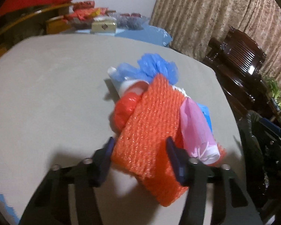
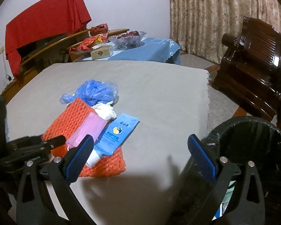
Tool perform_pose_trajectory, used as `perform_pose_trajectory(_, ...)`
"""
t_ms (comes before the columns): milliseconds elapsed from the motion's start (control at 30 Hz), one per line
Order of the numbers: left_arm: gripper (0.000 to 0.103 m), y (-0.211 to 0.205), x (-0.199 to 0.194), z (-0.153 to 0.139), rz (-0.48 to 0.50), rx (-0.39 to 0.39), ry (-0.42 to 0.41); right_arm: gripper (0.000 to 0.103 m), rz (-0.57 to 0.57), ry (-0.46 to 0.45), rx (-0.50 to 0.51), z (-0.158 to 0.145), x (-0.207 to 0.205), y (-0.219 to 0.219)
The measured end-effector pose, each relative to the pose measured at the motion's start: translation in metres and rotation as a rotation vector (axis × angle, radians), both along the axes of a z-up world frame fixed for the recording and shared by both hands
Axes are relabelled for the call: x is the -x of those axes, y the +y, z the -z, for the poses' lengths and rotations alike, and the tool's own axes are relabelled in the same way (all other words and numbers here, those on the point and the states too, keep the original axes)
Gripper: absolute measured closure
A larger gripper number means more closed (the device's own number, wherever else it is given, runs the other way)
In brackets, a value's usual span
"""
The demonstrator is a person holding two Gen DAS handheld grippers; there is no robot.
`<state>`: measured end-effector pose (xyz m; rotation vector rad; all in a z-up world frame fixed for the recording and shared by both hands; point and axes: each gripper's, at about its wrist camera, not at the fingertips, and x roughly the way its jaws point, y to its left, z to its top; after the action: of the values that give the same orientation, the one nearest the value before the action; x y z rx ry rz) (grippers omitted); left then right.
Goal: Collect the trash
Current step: 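Grasp the orange foam net with the left gripper while the right grasps the pink mask bag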
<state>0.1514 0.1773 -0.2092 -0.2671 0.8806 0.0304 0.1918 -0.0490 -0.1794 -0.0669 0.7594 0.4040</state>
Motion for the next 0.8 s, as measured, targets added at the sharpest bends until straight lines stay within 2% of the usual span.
perform_pose_trajectory(300, 0.091, 0.000, 0.004, -0.002, -0.003, 0.004, -0.026, 0.008, -0.053, 0.017, 0.009, 0.011, -0.008, 0.029)
perform_pose_trajectory(500, 0.092, 0.013, 0.012, -0.017, -0.032, 0.014, -0.072, 0.011, -0.109, 0.037, 0.004, 0.016, -0.008, 0.054)
perform_pose_trajectory(567, 0.092, 0.016, 0.014, -0.021, -0.042, 0.013, -0.084, 0.019, -0.130, 0.053, 0.000, 0.019, -0.010, 0.063)
perform_pose_trajectory(633, 0.092, 0.020, 0.016, -0.024, -0.053, 0.012, -0.095, 0.021, -0.147, 0.067, 0.002, 0.021, -0.012, 0.070)
perform_pose_trajectory(800, 0.092, 0.029, 0.017, -0.024, -0.078, -0.024, -0.101, 0.022, -0.172, 0.087, 0.005, 0.026, -0.011, 0.084)
